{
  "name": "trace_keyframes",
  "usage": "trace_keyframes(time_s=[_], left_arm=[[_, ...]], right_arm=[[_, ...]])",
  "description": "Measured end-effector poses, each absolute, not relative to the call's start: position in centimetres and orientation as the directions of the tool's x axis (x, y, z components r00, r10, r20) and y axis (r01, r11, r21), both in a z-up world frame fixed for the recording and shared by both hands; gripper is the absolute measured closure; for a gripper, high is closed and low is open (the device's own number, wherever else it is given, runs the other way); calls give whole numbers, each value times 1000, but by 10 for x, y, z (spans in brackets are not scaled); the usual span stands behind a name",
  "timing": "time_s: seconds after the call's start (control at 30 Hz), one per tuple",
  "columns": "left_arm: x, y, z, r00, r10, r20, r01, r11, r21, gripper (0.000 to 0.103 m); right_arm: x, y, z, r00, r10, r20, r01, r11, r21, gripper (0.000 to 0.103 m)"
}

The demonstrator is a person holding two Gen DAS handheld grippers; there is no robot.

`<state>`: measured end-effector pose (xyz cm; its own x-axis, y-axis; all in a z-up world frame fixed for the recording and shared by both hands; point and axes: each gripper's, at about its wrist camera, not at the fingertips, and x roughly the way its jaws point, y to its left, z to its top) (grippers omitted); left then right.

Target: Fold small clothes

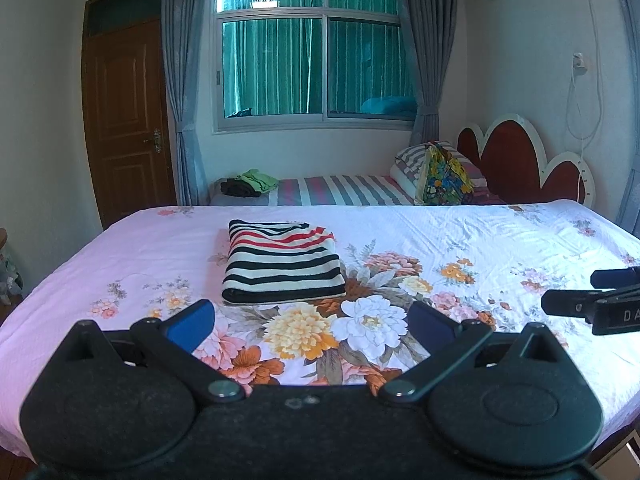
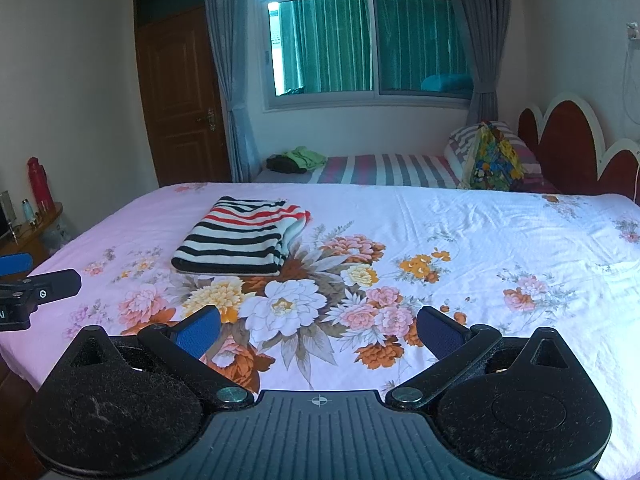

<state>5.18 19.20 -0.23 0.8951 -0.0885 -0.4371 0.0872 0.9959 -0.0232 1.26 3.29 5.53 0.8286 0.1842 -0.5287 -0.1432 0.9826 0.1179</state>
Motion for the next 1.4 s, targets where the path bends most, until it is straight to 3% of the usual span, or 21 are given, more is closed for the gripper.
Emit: trace_keyframes(time_s=[1.4], left_arm=[[59, 192, 0, 897, -90, -434, 90, 996, -21, 1]], right_arm=[[21, 23, 45, 816, 210, -538, -176, 978, 115, 0]])
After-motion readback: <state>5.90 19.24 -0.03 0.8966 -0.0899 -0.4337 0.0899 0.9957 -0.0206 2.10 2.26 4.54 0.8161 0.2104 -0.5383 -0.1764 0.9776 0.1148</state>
